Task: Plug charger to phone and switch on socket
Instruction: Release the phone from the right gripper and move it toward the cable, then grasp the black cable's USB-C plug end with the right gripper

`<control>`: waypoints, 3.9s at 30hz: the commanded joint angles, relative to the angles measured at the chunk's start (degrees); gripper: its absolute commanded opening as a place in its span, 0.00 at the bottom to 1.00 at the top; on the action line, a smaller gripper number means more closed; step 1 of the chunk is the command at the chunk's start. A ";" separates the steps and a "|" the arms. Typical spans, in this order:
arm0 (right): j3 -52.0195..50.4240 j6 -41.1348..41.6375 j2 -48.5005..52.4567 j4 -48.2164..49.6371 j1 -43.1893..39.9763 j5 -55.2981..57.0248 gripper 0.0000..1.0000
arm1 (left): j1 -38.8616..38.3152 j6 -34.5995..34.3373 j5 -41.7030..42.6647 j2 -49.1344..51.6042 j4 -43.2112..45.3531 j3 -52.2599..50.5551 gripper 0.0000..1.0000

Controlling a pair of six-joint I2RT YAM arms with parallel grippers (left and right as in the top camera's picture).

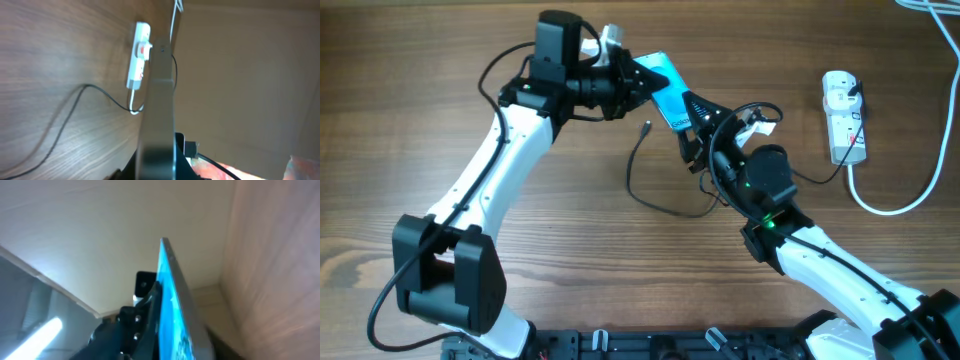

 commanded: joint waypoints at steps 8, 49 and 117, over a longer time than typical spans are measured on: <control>1.42 -15.39 0.02 -15.28 0.17 -6.99 0.73 | 12.92 16.35 -1.20 -0.42 -12.61 -0.02 0.04; 66.16 -66.01 46.99 -85.53 -0.98 -9.51 0.32 | 29.68 30.36 19.69 -0.42 -28.39 -0.02 0.04; 62.25 -82.12 49.59 -95.34 1.95 -11.02 0.04 | 29.68 30.40 18.75 -0.42 -28.37 -0.02 0.04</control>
